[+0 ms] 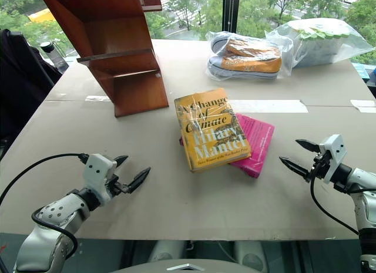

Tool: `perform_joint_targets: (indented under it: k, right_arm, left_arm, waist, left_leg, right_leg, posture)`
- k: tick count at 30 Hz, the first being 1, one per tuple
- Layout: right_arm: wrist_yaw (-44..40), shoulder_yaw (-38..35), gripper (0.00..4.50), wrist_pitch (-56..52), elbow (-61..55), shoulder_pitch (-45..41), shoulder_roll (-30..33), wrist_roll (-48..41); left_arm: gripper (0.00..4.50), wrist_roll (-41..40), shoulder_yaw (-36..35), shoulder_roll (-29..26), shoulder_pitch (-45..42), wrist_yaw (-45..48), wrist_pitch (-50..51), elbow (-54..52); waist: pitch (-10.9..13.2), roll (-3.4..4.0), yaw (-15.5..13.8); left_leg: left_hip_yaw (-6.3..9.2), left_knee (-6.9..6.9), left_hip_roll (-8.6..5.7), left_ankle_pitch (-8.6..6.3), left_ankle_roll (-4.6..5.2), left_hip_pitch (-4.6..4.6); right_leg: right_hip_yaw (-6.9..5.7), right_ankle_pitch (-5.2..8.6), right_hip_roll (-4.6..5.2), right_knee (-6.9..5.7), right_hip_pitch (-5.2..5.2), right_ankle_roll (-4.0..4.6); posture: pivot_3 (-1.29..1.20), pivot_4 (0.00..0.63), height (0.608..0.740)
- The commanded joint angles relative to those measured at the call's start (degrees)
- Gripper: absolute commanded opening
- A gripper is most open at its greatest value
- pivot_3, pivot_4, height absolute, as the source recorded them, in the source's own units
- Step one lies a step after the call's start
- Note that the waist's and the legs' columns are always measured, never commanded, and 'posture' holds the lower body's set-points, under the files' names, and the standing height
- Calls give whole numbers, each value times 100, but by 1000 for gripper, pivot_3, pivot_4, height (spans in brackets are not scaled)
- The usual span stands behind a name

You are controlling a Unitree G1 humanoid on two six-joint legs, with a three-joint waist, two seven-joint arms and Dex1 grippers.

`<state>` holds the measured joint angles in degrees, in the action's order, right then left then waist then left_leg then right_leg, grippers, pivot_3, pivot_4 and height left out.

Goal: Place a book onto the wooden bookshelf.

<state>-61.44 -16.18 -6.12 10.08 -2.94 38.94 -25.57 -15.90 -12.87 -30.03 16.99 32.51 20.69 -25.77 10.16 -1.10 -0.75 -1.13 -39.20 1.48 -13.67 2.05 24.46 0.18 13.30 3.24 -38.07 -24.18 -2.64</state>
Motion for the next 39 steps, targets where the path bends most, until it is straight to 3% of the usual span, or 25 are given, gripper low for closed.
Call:
perform_joint_targets:
  k: [1, 19, 22, 28, 33, 39]
  right_arm:
    - [-54, -48, 4500, 140, 0, 6, 82, 32]
    - [-120, -121, 4500, 151, -202, 78, 96, -50]
    - [-151, -166, 4500, 85, -385, 95, 148, -137]
    - [-367, -317, 4500, -505, -1247, 297, 313, -797]
    - [-274, -527, 4500, -872, -2093, 522, 467, -1221]
    - [-9, -820, 4500, -1354, -3169, 942, 617, -1572]
  left_arm:
    - [4482, -75, 24, 41, -2, 40, -140, -102]
    - [4482, -355, -86, 121, -149, 317, -174, 157]
    - [4482, -920, -300, 228, -327, 218, 258, -50]
    - [4482, -3274, -168, 459, -1252, -451, 2544, -657]
    - [4482, -4780, -111, 701, -1988, -1446, 3893, -307]
    - [4482, -6262, -72, 1154, -2548, -2641, 4499, 597]
  waist:
    - [0, 0, 0]
    - [-1, 1, 1]
    - [0, 1, 1]
    - [-2, 2, -5]
    - [-2, 2, 3]
    - [-3, 2, -7]
  left_leg:
    - [0, 0, 0, 0, 0, 0]
    - [0, -1, 0, 0, 0, -1]
    - [1, -2, 0, 0, 0, 0]
    - [10, -14, 2, 1, 1, -3]
    - [18, -15, 0, 1, 1, -11]
    - [20, -14, 3, 1, 0, -30]
  right_leg:
    - [0, 0, 0, 0, 0, 0]
    - [0, 0, -2, -1, 1, 0]
    - [-1, 0, -3, -1, 1, 0]
    - [-10, -2, 1, -6, 11, -3]
    - [-13, -4, -6, -6, 26, -8]
    - [-13, -1, -13, -9, 40, -7]
  posture:
    - [0, 150, 693]
    - [0, 150, 693]
    - [0, 150, 693]
    - [0, 150, 693]
    - [0, 150, 693]
    - [0, 150, 693]
